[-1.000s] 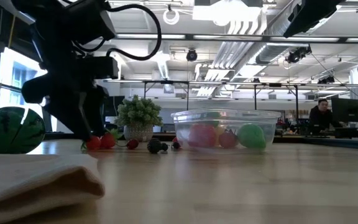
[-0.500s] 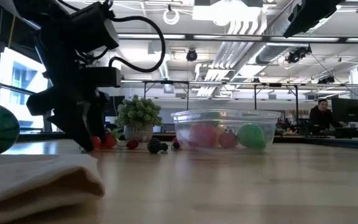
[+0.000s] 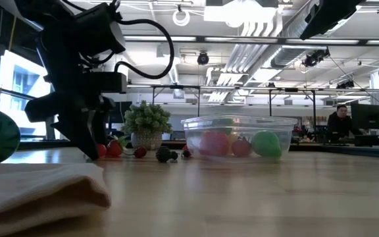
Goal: Pick and placing Produce into tupperware
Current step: Put the cherry tomato into the transparent bin
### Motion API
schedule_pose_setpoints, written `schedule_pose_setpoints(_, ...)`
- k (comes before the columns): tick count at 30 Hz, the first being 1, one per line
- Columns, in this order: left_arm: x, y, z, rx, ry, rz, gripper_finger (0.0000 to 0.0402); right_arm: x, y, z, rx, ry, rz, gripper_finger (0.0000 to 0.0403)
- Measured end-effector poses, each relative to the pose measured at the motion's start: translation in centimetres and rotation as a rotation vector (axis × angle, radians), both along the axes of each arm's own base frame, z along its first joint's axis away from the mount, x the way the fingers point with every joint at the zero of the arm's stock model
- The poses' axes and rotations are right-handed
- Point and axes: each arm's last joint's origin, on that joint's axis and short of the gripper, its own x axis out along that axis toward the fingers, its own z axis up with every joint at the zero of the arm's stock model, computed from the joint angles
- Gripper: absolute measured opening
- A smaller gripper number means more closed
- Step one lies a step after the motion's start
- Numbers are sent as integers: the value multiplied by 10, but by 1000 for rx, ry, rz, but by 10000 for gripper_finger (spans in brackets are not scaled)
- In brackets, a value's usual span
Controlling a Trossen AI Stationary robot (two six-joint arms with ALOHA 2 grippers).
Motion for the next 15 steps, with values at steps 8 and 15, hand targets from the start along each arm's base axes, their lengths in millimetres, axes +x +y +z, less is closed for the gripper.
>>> schedule_pose_setpoints(8,0,0,0,-5,3,-2,145,0,0,0,0,0,0,34)
schedule_pose_setpoints(15,0,0,0,-5,4,-2,110,0,0,0,0,0,0,34)
